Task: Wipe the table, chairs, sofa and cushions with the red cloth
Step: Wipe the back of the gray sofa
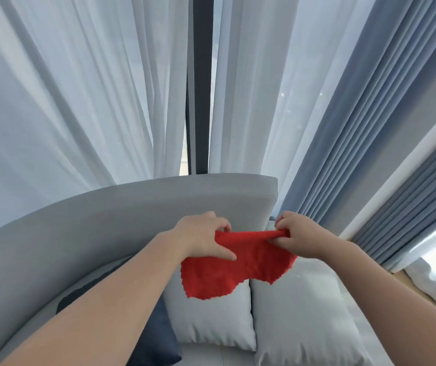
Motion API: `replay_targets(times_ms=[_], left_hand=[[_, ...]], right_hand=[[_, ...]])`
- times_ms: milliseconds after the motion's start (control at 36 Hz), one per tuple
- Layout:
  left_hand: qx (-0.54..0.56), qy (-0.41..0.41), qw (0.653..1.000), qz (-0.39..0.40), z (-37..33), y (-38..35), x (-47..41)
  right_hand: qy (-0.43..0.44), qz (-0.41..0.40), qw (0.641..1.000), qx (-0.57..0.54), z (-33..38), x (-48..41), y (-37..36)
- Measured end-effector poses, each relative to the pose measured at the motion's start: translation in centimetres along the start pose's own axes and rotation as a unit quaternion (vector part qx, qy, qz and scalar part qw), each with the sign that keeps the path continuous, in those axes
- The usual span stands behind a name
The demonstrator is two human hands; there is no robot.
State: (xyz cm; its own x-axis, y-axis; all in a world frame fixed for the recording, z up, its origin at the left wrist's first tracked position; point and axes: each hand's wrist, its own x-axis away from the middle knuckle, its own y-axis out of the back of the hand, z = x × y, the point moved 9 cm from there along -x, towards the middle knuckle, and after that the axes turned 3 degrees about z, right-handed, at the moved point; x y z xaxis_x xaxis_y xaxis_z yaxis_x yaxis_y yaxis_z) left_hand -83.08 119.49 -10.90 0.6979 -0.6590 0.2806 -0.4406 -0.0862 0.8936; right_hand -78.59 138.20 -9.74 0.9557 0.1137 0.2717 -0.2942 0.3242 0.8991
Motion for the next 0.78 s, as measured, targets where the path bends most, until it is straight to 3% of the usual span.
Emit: replay_targets(times_ms=[83,167,278,417,528,611,695,778], left_hand=[[-0.051,0.006,0.999,-0.016,0.5,0.1,-4.6],[0.01,0.043,0.997,-0.056,1.5,0.6,-9.5],[0.11,0.083,0.987,-0.082,2.6,0.7,-16.6],[0.24,0.115,0.962,-0.062,5.1,0.1,-25.5],[0.36,0.131,0.923,-0.027,6.9,-0.2,-31.2],[0.36,0.12,0.925,-0.028,8.2,0.2,-35.0],[0.319,0.109,0.941,-0.024,9.4,-0.2,-38.1],[0.3,0.106,0.948,-0.028,10.3,-0.7,-40.6]], right_hand=[[-0.018,-0.008,0.993,-0.115,-3.4,-3.8,1.4],[-0.047,-0.015,0.958,-0.283,-7.6,-8.0,1.5],[-0.09,-0.063,0.914,-0.391,-13.2,-13.4,1.3],[-0.093,-0.094,0.911,-0.391,-19.4,-20.5,2.4],[-0.07,-0.01,0.903,-0.424,-23.1,-24.9,2.7],[-0.094,0.075,0.913,-0.389,-26.2,-27.6,1.9],[-0.138,0.111,0.966,-0.19,-29.2,-30.2,1.0],[-0.147,0.09,0.961,-0.218,-31.2,-32.2,0.3]])
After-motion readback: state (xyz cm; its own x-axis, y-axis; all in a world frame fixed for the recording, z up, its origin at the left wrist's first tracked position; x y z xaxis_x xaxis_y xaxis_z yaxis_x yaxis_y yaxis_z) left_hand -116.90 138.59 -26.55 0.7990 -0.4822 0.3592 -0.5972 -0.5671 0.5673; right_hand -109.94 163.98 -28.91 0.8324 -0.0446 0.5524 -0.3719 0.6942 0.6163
